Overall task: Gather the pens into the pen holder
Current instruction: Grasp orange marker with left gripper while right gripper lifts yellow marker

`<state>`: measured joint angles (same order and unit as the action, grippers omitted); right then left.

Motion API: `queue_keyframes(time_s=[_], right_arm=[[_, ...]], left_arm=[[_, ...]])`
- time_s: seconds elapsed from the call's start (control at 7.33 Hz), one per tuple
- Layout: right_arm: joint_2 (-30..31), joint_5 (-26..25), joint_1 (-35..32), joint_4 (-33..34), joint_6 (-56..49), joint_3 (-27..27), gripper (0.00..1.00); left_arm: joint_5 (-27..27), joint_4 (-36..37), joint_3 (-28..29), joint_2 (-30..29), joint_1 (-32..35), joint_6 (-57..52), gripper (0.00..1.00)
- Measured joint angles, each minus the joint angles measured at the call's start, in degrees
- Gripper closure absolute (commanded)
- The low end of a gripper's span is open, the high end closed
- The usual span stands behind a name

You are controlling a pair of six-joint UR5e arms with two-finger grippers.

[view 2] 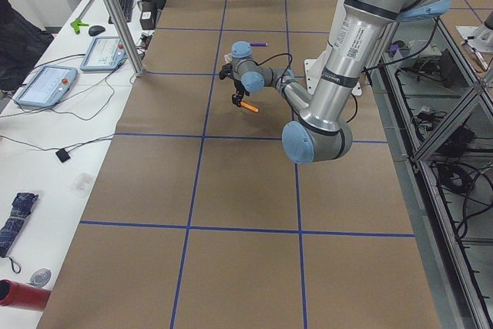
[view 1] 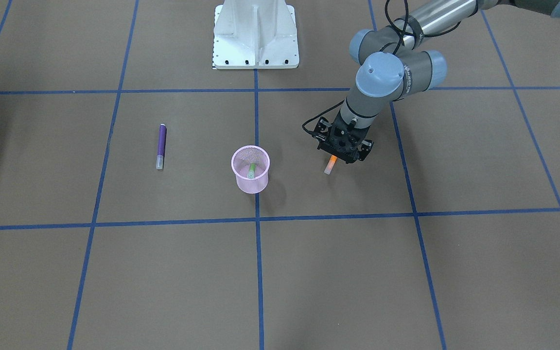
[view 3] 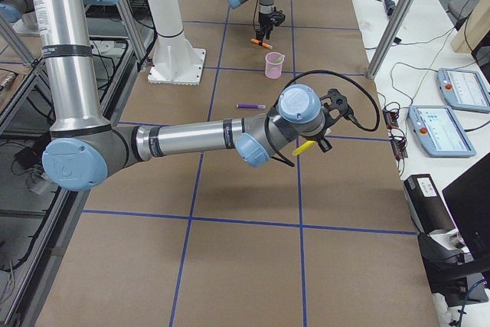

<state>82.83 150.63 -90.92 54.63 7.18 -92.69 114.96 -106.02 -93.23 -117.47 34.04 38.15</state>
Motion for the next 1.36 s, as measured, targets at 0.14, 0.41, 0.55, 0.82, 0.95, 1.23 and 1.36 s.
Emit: queue_keyframes(time_s=[0.14, 0.41, 0.55, 0.82, 0.95, 1.23, 1.36], right_arm=[[-0.9, -1.0, 0.8, -1.3, 2.2, 0.0, 1.00], [-2.8, -6.2, 4.7, -9.2, 13.7, 0.1, 1.00], [-3.1, -9.5, 7.5, -14.7, 20.8, 0.2, 1.00], [-3.2, -14.2, 12.2, -20.8, 29.2, -0.2, 1.00], [-3.2, -15.2, 13.5, -21.7, 30.5, -0.4, 1.00], [-3.2, -16.8, 15.4, -22.1, 31.1, -1.2, 1.00], [-3.2, -17.4, 16.0, -22.1, 31.1, -1.5, 1.00]], left_arm=[[0.0, 0.0, 0.2, -0.1, 0.0, 0.0, 0.18], [0.0, 0.0, 0.6, -0.5, 0.0, 0.0, 0.21], [0.0, 0.0, 0.9, -0.7, 0.0, 0.0, 0.25], [0.0, 0.0, 1.6, -1.1, 0.0, 0.0, 0.37], [0.0, 0.0, 2.1, -1.4, 0.0, 0.0, 0.42], [0.0, 0.0, 2.6, -1.6, 0.0, 0.0, 0.61], [0.0, 0.0, 2.7, -1.6, 0.0, 0.0, 0.76]])
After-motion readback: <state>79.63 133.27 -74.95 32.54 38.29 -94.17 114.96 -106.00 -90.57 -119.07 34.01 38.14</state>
